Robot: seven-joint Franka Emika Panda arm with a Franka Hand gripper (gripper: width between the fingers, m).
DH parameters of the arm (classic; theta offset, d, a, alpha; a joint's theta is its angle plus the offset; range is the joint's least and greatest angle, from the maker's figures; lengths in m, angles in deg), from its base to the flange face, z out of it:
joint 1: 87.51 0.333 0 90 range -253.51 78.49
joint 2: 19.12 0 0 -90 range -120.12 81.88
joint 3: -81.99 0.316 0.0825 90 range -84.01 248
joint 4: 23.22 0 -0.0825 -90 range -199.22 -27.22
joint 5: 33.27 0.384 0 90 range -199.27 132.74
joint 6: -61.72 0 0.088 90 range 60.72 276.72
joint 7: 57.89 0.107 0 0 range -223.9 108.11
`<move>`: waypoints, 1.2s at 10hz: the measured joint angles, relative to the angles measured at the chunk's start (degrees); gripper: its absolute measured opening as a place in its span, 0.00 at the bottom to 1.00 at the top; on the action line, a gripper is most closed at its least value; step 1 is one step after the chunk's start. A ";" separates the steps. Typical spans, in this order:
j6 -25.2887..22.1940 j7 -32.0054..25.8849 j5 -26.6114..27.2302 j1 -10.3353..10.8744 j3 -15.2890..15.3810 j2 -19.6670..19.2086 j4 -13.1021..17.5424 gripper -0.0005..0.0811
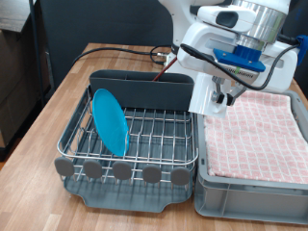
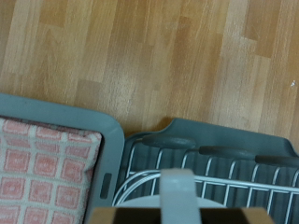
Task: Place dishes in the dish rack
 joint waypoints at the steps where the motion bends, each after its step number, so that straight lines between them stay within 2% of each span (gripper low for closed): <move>1: -0.20 -0.87 0.80 -0.32 -0.03 -0.98 1.46 0.10; 5: -0.19 -4.35 5.72 -2.37 -0.04 -5.40 6.34 0.10; 8: -1.96 -5.32 6.98 -3.20 -0.27 -8.80 9.74 0.10; 12: -2.32 -5.40 7.29 -3.85 -1.10 -10.94 10.63 0.10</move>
